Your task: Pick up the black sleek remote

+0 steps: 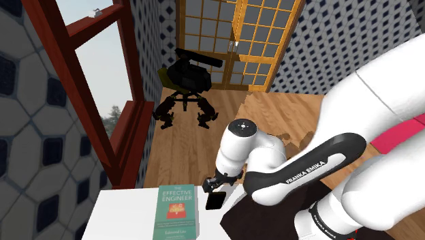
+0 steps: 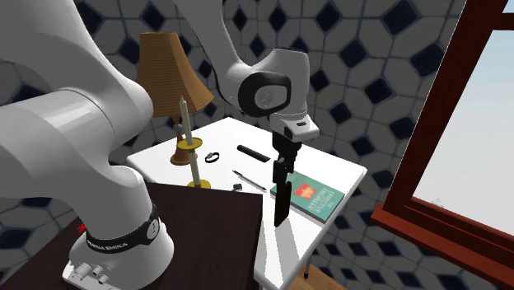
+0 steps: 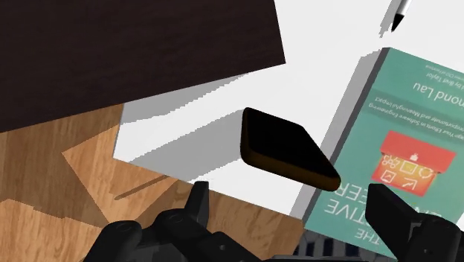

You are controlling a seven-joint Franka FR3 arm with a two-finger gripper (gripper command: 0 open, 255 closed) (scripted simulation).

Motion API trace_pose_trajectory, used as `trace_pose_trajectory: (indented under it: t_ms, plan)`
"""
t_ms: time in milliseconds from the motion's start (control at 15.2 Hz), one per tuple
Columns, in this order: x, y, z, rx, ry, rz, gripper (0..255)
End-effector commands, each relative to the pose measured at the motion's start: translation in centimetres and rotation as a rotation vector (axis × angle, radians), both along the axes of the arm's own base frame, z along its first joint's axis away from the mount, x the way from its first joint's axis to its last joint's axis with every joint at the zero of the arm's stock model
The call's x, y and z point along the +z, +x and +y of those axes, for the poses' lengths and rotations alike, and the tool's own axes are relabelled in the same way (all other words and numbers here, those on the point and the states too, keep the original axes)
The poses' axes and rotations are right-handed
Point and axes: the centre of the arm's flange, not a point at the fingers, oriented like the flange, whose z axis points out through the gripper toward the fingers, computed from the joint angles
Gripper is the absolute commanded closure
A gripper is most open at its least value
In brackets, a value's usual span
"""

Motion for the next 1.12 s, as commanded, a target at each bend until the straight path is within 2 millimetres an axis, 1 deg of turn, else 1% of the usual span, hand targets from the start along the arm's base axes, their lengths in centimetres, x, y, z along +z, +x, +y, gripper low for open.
trace_pose_trajectory:
  t_ms: [0,396,528,594,1056]
  plan:
    - [-1.7,-0.2,0.7,-0.009,0.003,0.003,0]
    - [-4.8,-0.2,0.7,-0.009,0.003,0.003,0]
    - [-5.1,-0.2,0.7,-0.009,0.003,0.003,0]
    - [-5.2,-0.2,0.7,-0.009,0.003,0.003,255]
    - [-5.2,-0.2,0.7,-0.009,0.003,0.004,255]
